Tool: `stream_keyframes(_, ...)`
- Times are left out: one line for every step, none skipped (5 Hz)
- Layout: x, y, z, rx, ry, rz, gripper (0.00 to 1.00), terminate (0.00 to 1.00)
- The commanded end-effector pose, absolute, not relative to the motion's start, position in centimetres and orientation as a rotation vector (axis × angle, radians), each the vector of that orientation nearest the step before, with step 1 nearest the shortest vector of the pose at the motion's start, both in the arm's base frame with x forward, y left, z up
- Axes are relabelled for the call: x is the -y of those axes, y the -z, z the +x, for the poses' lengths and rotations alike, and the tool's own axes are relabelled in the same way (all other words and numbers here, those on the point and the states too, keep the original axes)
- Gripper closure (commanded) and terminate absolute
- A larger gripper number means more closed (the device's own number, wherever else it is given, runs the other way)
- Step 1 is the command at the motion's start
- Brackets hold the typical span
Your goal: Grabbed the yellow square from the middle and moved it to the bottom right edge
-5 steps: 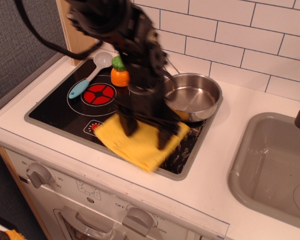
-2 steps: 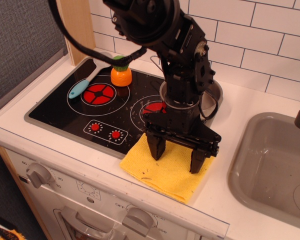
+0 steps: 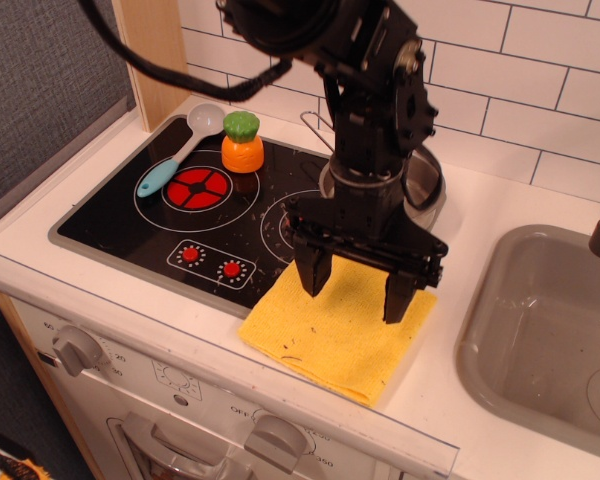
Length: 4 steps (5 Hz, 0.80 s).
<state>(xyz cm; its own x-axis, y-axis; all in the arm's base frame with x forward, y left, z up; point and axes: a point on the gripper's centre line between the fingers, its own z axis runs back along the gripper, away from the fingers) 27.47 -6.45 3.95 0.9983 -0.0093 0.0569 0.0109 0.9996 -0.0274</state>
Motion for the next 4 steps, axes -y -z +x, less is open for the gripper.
stream_keyframes(7.51,-6.74,27.97,0.149,0.067,-0.037,0.00,0.00)
stream_keyframes(7.67,-6.78,27.92,0.143,0.079,-0.004,0.00,0.00)
stream_keyframes(7.67,-6.78,27.92,0.143,0.079,-0.004,0.00,0.00)
stream_keyframes(7.67,-6.78,27.92,0.143,0.079,-0.004,0.00,1.00)
